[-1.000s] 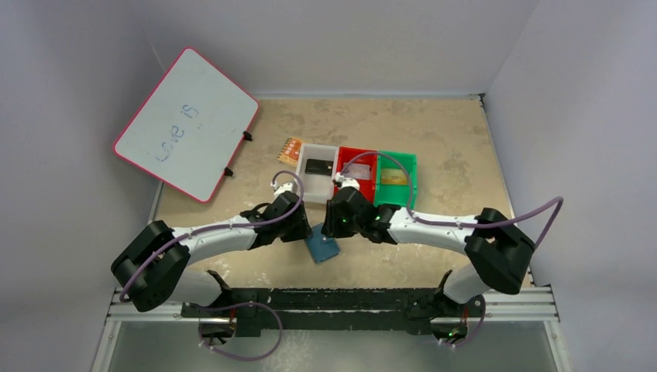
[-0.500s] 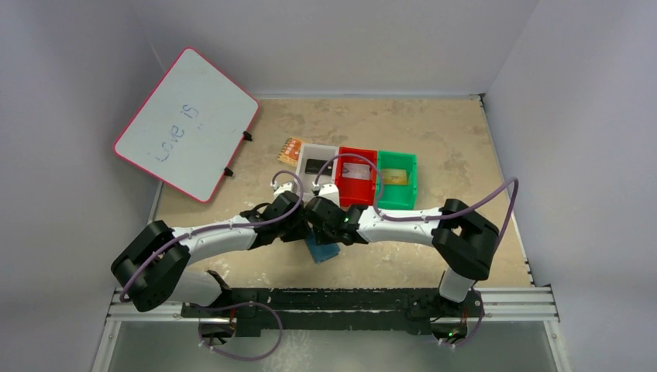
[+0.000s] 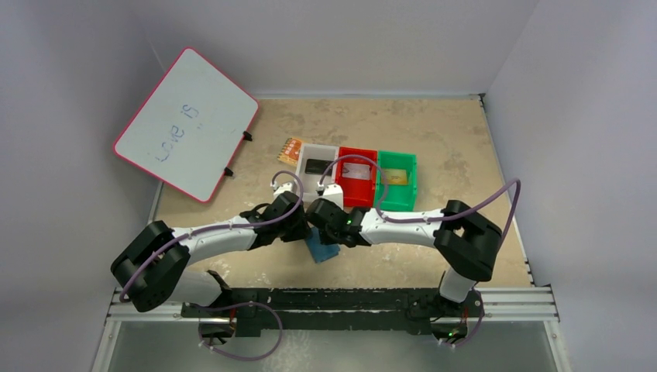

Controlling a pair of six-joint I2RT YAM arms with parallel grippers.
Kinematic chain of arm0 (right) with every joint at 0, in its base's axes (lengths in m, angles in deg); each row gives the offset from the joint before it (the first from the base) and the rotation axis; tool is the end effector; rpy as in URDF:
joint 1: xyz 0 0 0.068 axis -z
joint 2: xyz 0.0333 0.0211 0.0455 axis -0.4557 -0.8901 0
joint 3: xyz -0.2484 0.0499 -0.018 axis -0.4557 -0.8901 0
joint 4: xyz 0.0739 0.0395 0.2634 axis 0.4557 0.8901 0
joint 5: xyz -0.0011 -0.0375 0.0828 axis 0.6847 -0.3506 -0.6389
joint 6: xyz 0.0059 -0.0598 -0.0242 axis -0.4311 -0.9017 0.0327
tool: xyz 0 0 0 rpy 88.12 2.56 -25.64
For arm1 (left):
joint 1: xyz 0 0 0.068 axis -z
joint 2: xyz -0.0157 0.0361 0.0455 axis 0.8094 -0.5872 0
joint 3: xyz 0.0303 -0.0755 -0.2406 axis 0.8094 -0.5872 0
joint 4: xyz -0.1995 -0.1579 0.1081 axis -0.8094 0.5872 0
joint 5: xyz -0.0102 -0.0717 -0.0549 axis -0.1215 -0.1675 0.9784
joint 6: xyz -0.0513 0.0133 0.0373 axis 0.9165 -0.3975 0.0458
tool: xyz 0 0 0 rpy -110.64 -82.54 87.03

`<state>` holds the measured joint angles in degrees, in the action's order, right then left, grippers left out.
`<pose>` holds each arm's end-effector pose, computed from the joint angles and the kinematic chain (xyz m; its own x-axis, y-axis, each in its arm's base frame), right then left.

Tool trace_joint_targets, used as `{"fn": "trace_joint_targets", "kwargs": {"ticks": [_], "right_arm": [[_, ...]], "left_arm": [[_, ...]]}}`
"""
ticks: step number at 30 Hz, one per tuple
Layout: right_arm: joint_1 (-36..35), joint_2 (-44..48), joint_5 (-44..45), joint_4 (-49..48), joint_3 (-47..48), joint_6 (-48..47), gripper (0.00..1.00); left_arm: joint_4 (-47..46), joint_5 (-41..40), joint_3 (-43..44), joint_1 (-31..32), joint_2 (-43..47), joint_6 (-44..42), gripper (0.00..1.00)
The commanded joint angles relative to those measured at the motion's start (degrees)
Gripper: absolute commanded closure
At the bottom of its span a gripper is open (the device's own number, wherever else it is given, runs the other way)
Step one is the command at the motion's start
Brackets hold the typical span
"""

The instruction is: Take the credit cards out of the card holder

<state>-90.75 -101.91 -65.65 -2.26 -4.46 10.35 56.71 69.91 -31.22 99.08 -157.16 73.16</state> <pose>0.1782 0.3173 0.1382 -0.7830 -0.0390 -0.6208 -0.2310 0.9449 0.2320 0.1936 -0.1848 0.1100 -0.8558 -0.2861 -0.4310 -0.0844 0.8992 -0.4293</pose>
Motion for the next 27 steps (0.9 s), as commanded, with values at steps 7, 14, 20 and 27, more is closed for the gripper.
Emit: {"fn": "trace_joint_targets", "kwargs": {"ticks": [7,14,20,27], "right_arm": [[1.08,2.27,-2.78,0.12,-5.73,4.54,1.00],[5.74,8.18,-9.31,-7.88,-11.28,5.39,1.00],[10.99,14.03,-15.21,-13.82,-16.85,5.62,1.00],[9.37,14.30,-12.00,-11.56,-13.22,-1.06,0.88]], "left_arm": [[4.81,-2.38,-2.57,0.12,-0.94,-0.73,0.69],[5.44,-3.63,-3.36,0.09,-1.21,-0.89,0.70],[5.74,-4.30,-4.16,0.10,-1.48,-1.08,0.71],[4.87,-2.95,-3.19,0.18,-0.32,-1.26,0.67]]}}
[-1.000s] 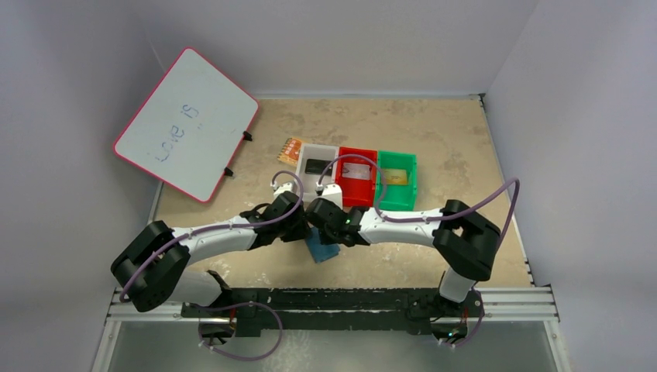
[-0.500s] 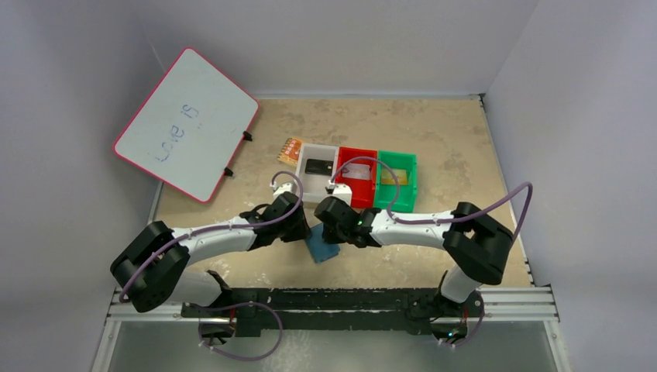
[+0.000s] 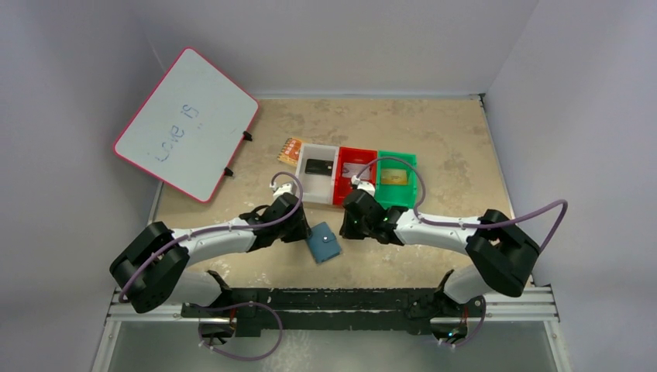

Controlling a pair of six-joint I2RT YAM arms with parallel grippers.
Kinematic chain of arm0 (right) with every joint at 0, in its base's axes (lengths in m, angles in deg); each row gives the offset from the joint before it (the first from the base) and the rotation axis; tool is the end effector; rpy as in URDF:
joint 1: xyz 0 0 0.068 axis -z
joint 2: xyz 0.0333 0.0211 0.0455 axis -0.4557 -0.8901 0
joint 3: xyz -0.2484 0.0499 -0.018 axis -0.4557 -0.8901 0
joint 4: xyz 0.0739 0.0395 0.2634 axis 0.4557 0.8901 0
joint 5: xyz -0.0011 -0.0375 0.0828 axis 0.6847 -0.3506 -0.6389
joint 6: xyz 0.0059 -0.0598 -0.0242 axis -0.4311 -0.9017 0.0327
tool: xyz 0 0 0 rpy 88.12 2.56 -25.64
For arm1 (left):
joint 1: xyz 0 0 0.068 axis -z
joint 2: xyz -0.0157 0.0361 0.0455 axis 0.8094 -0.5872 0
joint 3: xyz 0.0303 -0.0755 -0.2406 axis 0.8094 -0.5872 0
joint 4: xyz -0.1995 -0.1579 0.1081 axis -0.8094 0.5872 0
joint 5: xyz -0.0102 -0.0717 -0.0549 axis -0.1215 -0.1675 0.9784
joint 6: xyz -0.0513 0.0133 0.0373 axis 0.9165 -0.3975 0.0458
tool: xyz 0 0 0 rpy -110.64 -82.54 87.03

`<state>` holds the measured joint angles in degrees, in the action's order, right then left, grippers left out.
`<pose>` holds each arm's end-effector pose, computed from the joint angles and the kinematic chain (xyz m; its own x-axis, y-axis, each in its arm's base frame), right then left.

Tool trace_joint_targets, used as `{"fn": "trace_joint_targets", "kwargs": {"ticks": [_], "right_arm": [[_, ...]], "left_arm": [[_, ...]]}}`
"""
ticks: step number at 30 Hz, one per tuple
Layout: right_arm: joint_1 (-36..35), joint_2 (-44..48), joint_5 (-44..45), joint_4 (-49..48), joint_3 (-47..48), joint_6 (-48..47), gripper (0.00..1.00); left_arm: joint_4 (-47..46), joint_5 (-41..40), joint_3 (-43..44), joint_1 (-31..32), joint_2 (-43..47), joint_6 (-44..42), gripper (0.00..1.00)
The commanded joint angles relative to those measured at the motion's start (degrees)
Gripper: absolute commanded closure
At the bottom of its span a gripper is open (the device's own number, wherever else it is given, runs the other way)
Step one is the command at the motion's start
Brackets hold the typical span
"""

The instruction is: Take the credit cards out of the card holder

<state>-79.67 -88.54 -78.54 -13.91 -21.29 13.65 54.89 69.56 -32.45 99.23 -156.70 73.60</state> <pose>0.1971 0.2446 0.1339 -0.8307 0.1744 -0.5287 -0.1164 0.8743 0.4713 0.1919 -0.1837 0.1080 -0.8477 -0.2980 -0.4388 -0.0848 0.8927 -0.4426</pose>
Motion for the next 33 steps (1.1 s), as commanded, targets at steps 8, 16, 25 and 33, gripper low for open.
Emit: {"fn": "trace_joint_targets", "kwargs": {"ticks": [8,16,25,33], "right_arm": [[-8.01,-5.50,7.02,6.06,10.82,-5.48,0.55],[-10.07,-11.43,13.26,14.52,16.71,-5.74,0.52],[-10.38,-13.24,13.21,16.49,17.02,-3.86,0.52],[-10.29,-13.47,9.83,13.88,14.74,-1.94,0.78]], "left_arm": [[8.84,-2.56,0.22,0.00,5.05,0.00,0.53],[9.52,-0.06,-1.01,-0.04,9.62,2.32,0.45],[3.62,4.17,-2.83,0.05,7.07,3.48,0.44],[1.39,5.30,-3.05,0.14,2.84,2.80,0.45]]}}
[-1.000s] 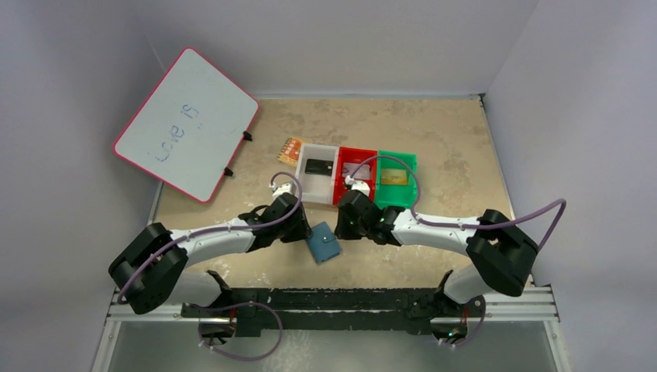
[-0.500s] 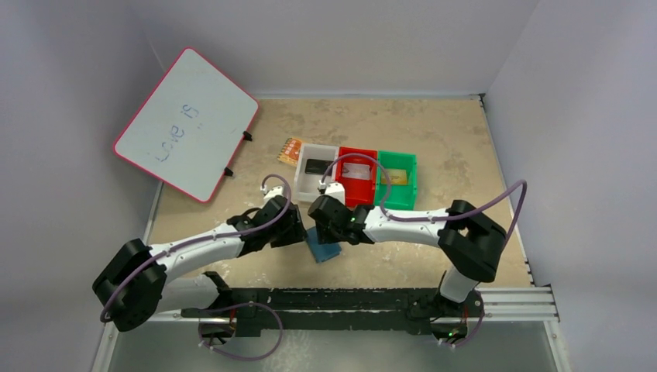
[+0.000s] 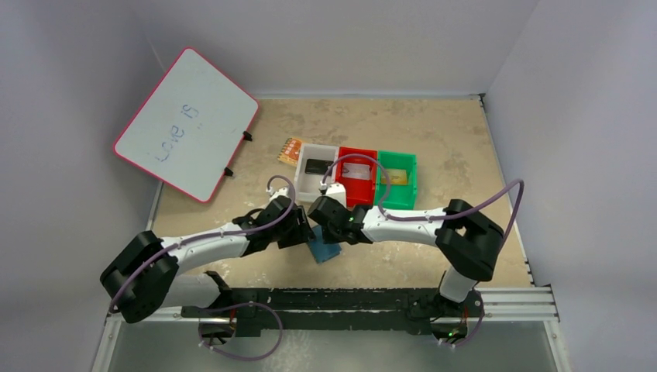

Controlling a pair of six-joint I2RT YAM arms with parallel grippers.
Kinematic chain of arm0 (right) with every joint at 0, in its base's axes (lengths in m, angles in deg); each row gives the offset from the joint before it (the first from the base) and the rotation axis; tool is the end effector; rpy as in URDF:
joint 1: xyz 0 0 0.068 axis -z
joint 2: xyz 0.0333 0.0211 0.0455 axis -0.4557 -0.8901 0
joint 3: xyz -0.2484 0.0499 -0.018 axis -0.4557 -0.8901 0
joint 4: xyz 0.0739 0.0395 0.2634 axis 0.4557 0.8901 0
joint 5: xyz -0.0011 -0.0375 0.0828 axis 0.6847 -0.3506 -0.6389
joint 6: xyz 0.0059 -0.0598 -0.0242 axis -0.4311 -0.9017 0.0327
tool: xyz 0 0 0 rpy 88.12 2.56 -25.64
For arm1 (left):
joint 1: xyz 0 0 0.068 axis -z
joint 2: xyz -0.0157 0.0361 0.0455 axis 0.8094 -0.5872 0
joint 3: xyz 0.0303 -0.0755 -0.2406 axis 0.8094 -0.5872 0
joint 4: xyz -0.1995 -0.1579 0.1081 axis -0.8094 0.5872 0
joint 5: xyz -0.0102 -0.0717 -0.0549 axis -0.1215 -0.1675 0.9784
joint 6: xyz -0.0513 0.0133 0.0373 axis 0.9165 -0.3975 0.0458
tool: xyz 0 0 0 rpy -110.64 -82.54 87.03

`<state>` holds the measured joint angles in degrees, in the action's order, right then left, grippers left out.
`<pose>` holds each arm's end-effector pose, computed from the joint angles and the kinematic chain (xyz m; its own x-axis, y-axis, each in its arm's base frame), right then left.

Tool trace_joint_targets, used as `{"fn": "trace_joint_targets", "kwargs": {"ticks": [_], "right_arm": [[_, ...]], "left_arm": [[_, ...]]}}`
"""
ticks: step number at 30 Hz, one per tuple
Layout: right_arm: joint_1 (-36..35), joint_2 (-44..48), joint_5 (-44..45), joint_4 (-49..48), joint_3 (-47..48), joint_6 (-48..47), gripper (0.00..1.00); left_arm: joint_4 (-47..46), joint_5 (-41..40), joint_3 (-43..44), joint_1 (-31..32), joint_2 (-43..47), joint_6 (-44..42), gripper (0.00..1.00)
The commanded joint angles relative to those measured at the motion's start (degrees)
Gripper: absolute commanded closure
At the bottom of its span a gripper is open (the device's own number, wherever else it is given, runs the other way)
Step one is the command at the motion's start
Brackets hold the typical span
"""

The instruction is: Take the credit cards out of the card holder

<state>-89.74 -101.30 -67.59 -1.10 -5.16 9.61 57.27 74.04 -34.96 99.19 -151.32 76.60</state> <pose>0.1802 0.3108 0.1361 -0.8008 -0.0571 -0.5962 -0.2353 0.9454 0.2255 0.1793 -0.1764 0.1135 -0.8727 -0.3228 -0.3663 -0.1059 0.8576 -0.5034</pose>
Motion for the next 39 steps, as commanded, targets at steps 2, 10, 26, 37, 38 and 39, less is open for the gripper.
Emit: {"fn": "trace_joint_targets", "kwargs": {"ticks": [2,10,26,37,38,39], "right_arm": [[-0.13,0.34,-1.46,-0.24,-1.57,2.93,0.81],[7.05,8.23,-13.29,-14.22,-13.19,5.68,0.88],[12.29,14.18,-11.81,-8.53,-15.62,6.61,0.54],[12.27,17.78,-5.59,-0.35,-14.06,6.76,0.45],[12.34,17.80,-5.57,-0.24,-14.06,6.97,0.45],[12.29,17.80,-5.60,-0.29,-14.21,7.12,0.45]], "left_arm": [[0.05,-0.69,-0.45,0.27,-3.71,-0.72,0.47],[4.18,-6.12,-1.42,1.07,-7.11,-2.51,0.54],[5.40,-6.40,0.37,1.17,-4.89,-3.95,0.54],[6.16,-5.02,2.58,1.17,-1.85,-4.33,0.52],[6.21,-4.93,2.68,1.17,-1.81,-4.36,0.52],[6.27,-4.84,2.92,1.17,-1.74,-4.50,0.52]]}}
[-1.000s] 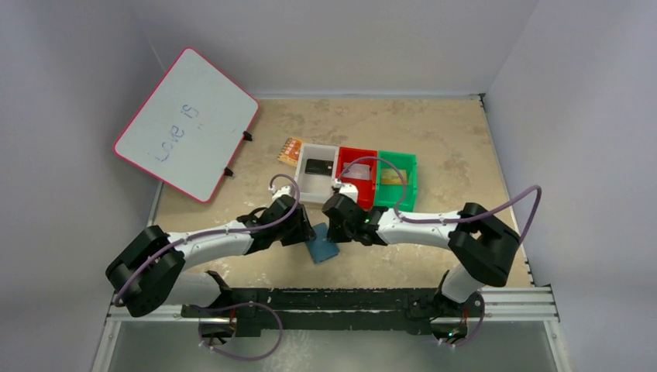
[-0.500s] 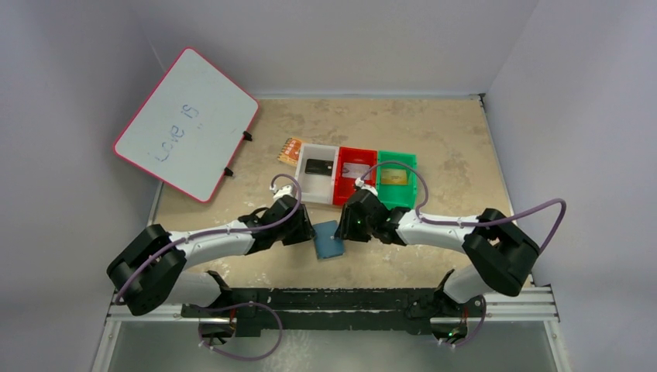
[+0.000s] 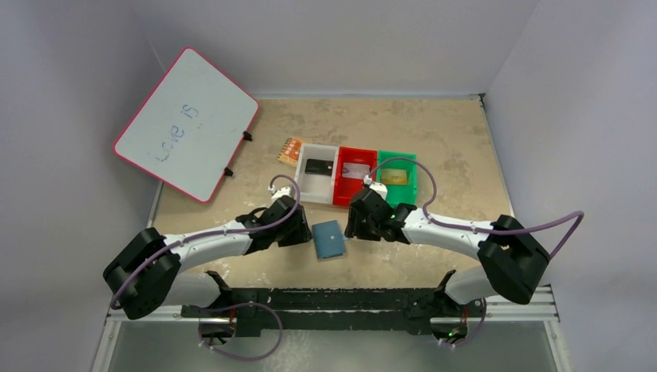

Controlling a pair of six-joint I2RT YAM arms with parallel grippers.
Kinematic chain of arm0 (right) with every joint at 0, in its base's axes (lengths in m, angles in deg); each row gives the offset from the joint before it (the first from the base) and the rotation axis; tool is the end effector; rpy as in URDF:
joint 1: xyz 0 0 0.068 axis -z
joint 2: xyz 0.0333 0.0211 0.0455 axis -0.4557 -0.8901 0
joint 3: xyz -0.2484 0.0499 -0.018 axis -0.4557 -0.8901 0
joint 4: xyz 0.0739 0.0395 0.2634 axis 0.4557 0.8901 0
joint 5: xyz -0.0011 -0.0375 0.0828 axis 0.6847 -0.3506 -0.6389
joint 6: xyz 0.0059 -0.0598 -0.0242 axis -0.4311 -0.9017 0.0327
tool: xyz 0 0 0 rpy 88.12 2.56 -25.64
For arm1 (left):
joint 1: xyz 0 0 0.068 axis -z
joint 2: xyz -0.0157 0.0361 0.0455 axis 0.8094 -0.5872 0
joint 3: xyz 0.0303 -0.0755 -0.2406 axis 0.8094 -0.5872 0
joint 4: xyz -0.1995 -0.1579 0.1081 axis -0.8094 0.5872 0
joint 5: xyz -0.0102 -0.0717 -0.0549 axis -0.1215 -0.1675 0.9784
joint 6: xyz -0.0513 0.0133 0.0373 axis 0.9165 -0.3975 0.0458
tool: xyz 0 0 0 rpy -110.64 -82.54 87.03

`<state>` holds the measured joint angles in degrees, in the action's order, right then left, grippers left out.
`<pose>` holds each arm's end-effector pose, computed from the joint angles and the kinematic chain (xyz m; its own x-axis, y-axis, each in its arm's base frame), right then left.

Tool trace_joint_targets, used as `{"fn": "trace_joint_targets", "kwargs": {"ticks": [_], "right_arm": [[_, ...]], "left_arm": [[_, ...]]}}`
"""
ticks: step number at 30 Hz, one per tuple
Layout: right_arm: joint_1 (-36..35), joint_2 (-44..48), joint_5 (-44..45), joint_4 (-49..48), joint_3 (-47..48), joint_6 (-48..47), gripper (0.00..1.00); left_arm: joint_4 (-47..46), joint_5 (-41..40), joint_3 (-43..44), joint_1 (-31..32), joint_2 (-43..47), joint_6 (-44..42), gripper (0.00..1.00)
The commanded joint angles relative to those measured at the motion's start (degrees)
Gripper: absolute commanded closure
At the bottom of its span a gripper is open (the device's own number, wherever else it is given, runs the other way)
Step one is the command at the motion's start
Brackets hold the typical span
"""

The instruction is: Take the credit cards out of the card holder

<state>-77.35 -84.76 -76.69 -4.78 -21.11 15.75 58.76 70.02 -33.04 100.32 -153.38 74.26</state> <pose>0.1980 0.2233 0.1409 -0.8403 0.2151 -0.4977 -0.0137 0.9092 0.4161 0.1818 -0.1811 0.1137 -0.8617 -0.2837 -0.4208 -0.0814 0.8957 -0.4372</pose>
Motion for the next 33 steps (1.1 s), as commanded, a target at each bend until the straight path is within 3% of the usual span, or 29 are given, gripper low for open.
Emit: {"fn": "trace_joint_targets", "kwargs": {"ticks": [1,7,15,18,24,30,33], "right_arm": [[-0.08,1.11,3.53,3.37,1.69,1.02,0.46],[-0.10,-0.40,3.14,2.50,1.66,0.68,0.69],[-0.09,-2.52,0.16,-1.75,2.09,-1.84,0.79],[-0.06,-2.69,-0.93,-2.48,2.38,-2.50,0.99],[-0.10,4.30,-2.37,-5.57,0.54,-3.45,1.00],[-0.09,13.74,-11.96,-12.38,-4.55,-3.62,1.00],[-0.17,17.01,-15.74,-16.13,-6.30,-3.37,1.00]], "left_arm": [[4.95,-0.76,1.23,0.04,0.36,-2.24,0.52],[5.64,-0.75,2.27,0.07,0.29,-2.62,0.51],[5.64,0.04,3.06,0.12,0.41,-2.88,0.51],[5.82,-0.44,3.23,0.12,1.43,-2.80,0.51],[7.65,-4.92,3.34,0.12,7.15,-1.27,0.46],[9.11,-10.38,2.68,0.05,15.21,1.74,0.27],[11.71,-14.73,3.11,-0.01,18.81,3.40,0.09]]}}
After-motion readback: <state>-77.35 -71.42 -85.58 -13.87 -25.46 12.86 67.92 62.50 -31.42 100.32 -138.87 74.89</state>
